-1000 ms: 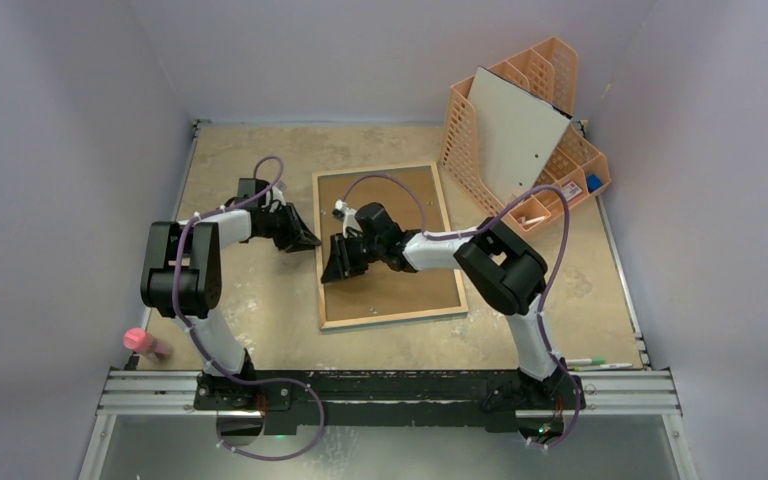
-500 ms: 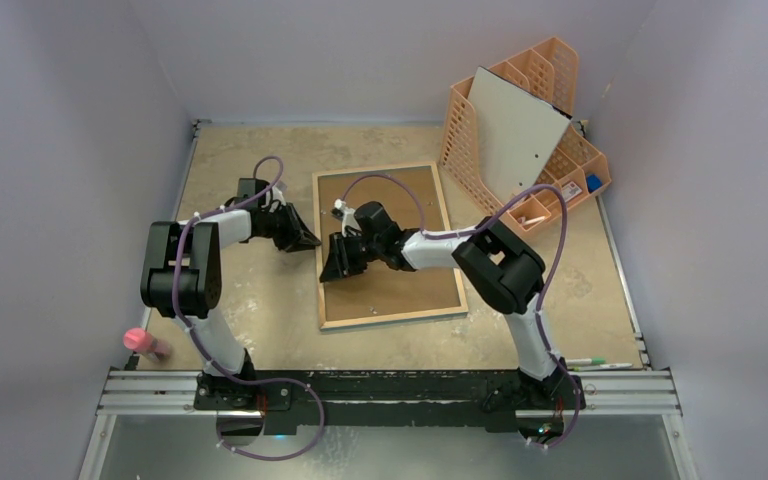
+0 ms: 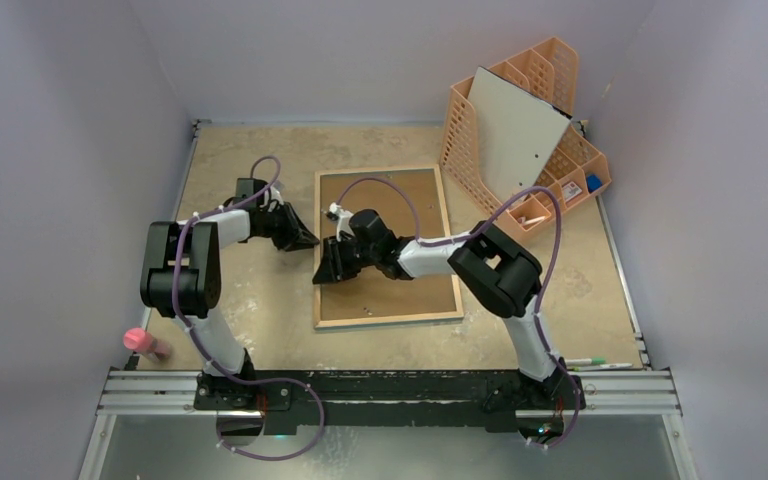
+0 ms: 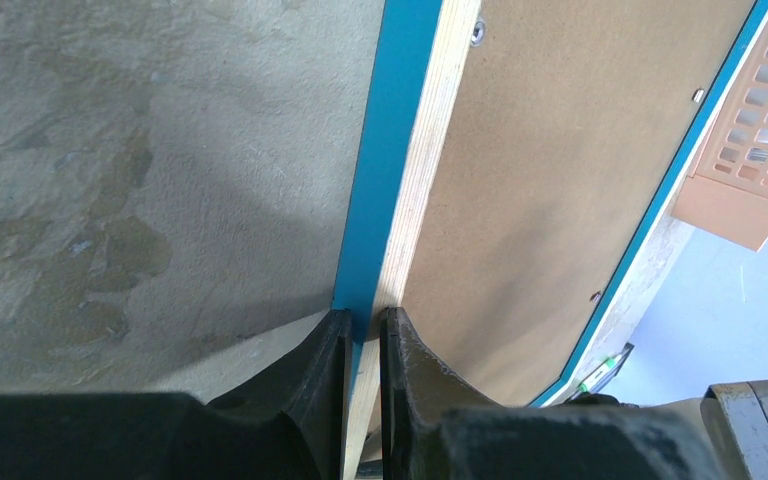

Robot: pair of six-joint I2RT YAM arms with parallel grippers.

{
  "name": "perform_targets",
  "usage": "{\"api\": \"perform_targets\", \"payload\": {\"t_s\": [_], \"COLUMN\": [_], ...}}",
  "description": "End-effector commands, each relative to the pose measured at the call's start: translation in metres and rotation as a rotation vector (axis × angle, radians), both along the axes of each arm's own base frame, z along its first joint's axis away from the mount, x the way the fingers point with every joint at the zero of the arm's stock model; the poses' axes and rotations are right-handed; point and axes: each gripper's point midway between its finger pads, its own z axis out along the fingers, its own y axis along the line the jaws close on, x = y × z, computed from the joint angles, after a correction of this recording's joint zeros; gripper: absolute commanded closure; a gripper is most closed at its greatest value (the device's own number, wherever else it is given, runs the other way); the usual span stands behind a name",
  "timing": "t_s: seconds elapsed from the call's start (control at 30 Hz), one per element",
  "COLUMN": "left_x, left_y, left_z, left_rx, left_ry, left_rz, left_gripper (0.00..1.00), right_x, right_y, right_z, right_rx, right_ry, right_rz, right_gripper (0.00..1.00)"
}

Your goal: Put the photo into the frame

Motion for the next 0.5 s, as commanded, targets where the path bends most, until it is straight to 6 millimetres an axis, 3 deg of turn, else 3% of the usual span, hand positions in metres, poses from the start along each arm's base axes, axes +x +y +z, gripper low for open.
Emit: {"api": "perform_targets", "payload": {"t_s": [0.0, 0.13, 0.23, 0.33, 0.47], "left_x": [-0.046, -0.041, -0.034, -0.028, -0.025], "left_y": [0.001, 0.002, 0.002, 0.002, 0.002], "left_z": [-0.046, -0.04, -0.032, -0.023, -0.018], "left_rx": [0.066, 0.074, 0.076, 0.074, 0.077], "left_ry": [0.208, 0.193, 0.167, 0.137, 0.112], "left_rz": [0.002, -0.001, -0.003, -0.004, -0.018], "left_gripper": [0.88, 0.87, 0.84, 0.76, 0.67], "right_x": [0.019, 0.018, 0.017, 0.021, 0.035], "right_y": [0.005, 0.001, -0.007, -0.022, -0.061], "right_z": [-0.016, 0.019, 0.07, 0.107, 0.124], "right_rx": [-0.027, 0.023, 0.092, 0.116, 0.052], "right_ry": [-0.126, -0.183, -0.236, -0.282, -0.274], "right_rz": [-0.086, -0.096, -0.12, -0.195, -0.355], "right_gripper": [0.63, 0.61, 0.59, 0.56, 0.49]}}
